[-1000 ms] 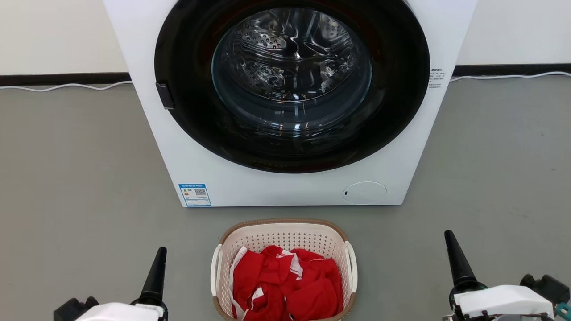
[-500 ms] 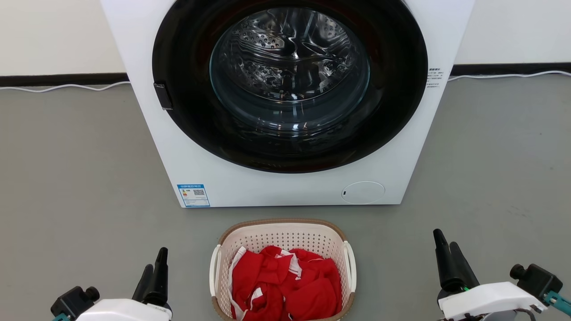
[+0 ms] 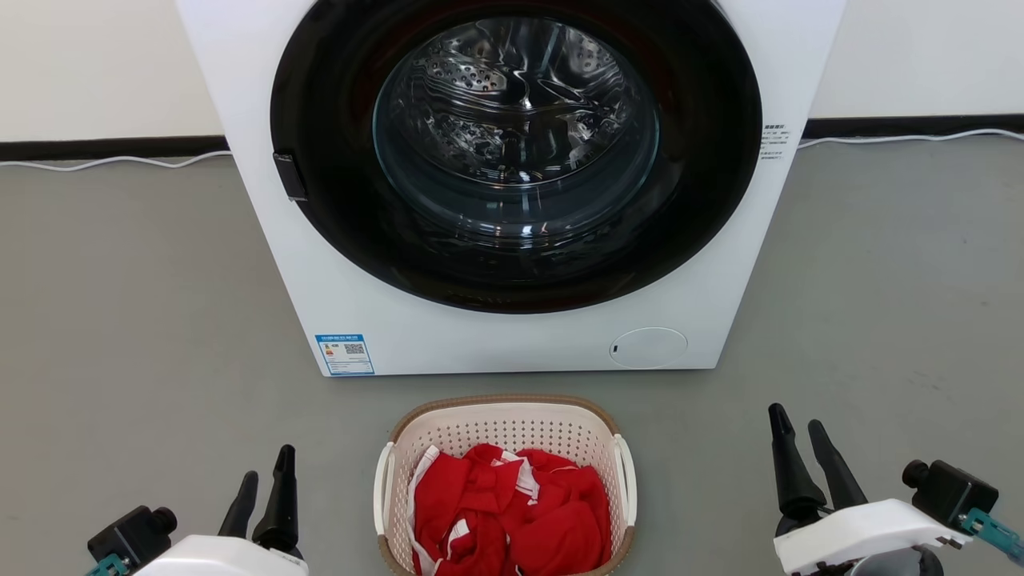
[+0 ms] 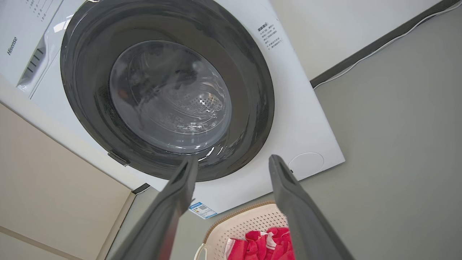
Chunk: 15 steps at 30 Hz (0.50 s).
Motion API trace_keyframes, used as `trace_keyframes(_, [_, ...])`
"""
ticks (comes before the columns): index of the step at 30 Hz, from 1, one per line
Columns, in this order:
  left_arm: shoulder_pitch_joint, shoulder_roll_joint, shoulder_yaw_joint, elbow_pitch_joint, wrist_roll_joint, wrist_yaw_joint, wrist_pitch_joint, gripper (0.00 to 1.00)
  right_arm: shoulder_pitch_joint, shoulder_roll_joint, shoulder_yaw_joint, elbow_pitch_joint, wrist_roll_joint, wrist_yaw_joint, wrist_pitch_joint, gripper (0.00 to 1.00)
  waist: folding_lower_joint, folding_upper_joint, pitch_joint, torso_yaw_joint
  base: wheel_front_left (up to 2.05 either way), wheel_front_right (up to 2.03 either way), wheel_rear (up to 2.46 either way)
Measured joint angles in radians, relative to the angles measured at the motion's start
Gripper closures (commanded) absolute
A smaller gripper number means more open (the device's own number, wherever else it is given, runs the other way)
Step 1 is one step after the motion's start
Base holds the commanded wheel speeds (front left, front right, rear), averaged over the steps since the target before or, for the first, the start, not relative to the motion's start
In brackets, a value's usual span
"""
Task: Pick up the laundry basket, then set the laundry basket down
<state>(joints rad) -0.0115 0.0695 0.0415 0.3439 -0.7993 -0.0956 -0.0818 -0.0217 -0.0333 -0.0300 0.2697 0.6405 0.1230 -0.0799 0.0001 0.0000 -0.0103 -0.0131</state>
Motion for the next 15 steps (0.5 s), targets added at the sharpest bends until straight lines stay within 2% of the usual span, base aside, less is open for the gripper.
trace_keyframes(15, [0.0,0.007,0.025,-0.015,0.194,-0.002,-0.043,0.0,-0.002,-0.002,0.008,-0.001,-0.2,0.0,-0.044,0.0,0.0,0.0,-0.006,-0.004,0.0,0.0,0.0])
